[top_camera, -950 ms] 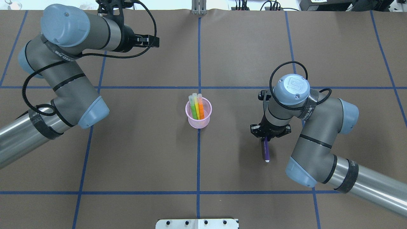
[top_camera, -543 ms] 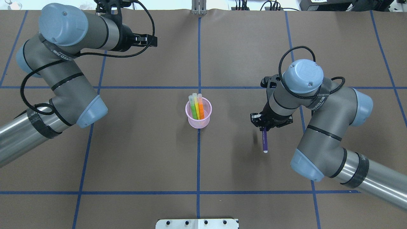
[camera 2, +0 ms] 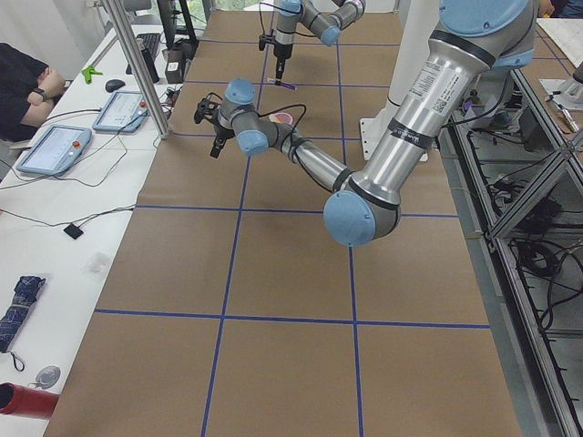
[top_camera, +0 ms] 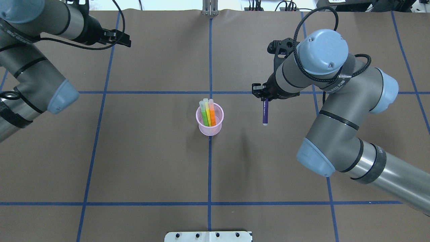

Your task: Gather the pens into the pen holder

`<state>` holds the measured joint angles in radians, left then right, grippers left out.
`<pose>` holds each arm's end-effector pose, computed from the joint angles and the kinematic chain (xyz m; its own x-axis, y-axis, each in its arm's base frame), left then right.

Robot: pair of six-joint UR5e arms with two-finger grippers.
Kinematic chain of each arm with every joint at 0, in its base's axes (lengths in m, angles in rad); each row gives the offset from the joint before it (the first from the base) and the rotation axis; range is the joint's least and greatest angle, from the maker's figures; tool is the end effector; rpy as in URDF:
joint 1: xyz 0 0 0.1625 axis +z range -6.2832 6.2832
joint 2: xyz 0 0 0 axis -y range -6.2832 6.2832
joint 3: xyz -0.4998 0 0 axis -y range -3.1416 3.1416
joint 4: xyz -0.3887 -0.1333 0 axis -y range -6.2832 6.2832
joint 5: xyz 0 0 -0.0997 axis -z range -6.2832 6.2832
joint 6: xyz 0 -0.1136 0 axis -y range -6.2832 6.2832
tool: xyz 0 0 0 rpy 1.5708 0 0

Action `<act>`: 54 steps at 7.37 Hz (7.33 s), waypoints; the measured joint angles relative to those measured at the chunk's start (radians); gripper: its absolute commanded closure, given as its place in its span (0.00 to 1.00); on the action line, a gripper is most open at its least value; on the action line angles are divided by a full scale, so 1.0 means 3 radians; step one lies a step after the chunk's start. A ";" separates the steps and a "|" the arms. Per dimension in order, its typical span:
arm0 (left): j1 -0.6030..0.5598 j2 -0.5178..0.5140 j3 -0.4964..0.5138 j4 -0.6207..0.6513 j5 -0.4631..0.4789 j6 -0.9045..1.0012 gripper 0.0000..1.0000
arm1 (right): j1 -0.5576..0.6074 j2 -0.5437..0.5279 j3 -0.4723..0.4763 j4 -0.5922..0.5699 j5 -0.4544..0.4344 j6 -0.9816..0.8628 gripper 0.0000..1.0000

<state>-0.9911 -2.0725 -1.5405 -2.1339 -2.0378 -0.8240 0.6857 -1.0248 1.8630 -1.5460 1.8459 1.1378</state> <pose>0.3283 -0.6514 0.3903 0.5689 0.2385 -0.7871 0.2025 0.8869 0.4151 -0.4517 -0.5019 0.2960 0.6454 0.0063 0.7638 -0.1970 0.9675 0.1585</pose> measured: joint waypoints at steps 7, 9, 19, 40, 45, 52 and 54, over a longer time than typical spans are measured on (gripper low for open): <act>-0.0679 0.0420 0.0242 0.0386 -0.0890 0.1004 0.01 | -0.0786 0.0361 -0.0030 0.0660 -0.2170 0.0015 1.00; -0.0683 0.0465 0.0250 0.0389 -0.0891 0.1017 0.01 | -0.1104 0.0402 -0.0072 0.0663 -0.2657 0.0014 1.00; -0.0666 0.0486 0.0314 0.0350 -0.0873 0.1023 0.01 | -0.1229 0.0415 -0.0417 0.0748 -0.2881 -0.0007 1.00; -0.1512 0.0371 0.0336 0.2123 -0.0788 0.2617 0.01 | 0.1305 -0.0524 0.0098 -0.0521 0.0940 -0.2458 0.01; -0.1972 0.0999 0.0470 0.1849 -0.0813 0.2830 0.01 | 0.2452 -0.1250 -0.0402 -0.0715 0.1647 -0.4055 0.01; -0.1996 0.1301 0.0417 0.1633 -0.0807 0.2802 0.01 | 0.2851 -0.1699 -0.0977 -0.0097 0.1820 -0.4221 0.01; -0.1997 0.1277 0.0360 0.1744 -0.0797 0.2798 0.01 | 0.2921 -0.1689 -0.0963 -0.0296 0.1938 -0.4070 0.01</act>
<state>-1.5901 -1.6894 -1.4324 -1.6106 -2.2769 0.0155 1.5620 -1.5314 1.5741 -1.6347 2.4272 -0.0831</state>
